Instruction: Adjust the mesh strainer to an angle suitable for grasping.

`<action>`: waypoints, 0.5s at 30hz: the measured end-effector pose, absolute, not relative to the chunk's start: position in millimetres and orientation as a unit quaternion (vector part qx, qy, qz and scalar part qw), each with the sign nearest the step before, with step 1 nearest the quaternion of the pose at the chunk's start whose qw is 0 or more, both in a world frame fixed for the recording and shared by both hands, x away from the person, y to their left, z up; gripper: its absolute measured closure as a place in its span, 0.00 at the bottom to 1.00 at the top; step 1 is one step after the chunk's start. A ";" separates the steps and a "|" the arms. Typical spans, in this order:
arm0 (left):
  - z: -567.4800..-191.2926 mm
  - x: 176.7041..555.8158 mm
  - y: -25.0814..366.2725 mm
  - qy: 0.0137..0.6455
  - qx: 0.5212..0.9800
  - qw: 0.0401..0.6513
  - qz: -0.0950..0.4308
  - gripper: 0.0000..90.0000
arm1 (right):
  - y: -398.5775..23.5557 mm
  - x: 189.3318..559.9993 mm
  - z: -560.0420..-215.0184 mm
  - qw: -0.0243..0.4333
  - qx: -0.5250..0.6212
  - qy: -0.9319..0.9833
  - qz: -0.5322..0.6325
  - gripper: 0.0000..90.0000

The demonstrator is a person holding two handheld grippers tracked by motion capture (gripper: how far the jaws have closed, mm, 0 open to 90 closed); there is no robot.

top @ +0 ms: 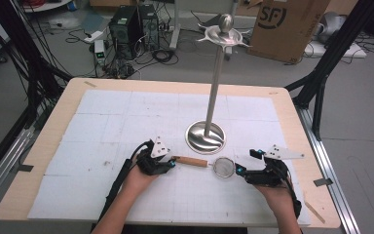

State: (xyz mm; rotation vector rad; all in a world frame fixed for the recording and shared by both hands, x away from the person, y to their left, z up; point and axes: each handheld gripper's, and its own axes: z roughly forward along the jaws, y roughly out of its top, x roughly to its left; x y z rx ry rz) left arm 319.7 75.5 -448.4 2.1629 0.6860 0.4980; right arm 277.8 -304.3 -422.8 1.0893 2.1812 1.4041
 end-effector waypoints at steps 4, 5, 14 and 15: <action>-447.9 321.7 77.4 0.279 0.853 0.395 0.197 0.60 | -304.9 277.6 -422.5 0.164 0.382 0.764 0.493 0.16; -447.3 321.2 78.3 0.281 0.853 0.394 0.195 0.60 | -304.9 277.6 -422.5 0.164 0.382 0.764 0.493 0.16; -433.7 310.5 109.0 0.290 0.834 0.428 0.190 0.48 | -305.4 277.6 -422.9 0.163 0.382 0.765 0.493 0.16; -432.2 308.8 114.7 0.293 0.830 0.435 0.190 0.48 | -305.6 277.6 -423.0 0.163 0.382 0.765 0.493 0.16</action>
